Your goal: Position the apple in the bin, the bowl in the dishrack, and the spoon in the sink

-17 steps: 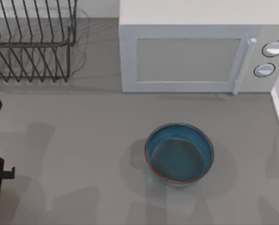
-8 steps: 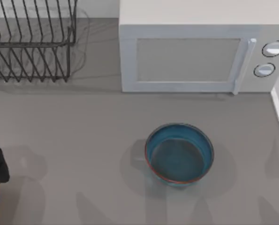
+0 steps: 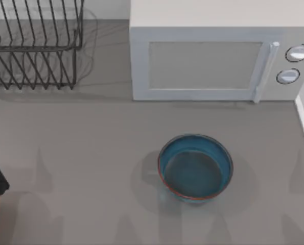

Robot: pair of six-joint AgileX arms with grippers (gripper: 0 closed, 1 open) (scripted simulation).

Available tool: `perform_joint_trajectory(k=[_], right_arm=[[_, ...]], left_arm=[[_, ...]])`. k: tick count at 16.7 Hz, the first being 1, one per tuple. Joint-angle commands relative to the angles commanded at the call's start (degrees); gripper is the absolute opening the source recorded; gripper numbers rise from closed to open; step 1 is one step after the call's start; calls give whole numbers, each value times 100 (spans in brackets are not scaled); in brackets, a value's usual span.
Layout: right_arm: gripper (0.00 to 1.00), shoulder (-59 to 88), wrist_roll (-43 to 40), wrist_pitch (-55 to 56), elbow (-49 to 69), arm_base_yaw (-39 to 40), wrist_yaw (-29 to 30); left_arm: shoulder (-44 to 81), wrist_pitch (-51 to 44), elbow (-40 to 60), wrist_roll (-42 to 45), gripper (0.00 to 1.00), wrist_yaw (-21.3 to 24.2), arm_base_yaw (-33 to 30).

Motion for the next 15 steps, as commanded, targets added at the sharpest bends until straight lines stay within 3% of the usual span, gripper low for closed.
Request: perform_joint_trajectory(k=[8,15], right_arm=[[100,0,0,0,0,0,0],[100,0,0,0,0,0,0]], left_arm=[[337,-238,313,-39,100,-3,-241],[3215,-2002,2782,-496,100,-58,-1800]])
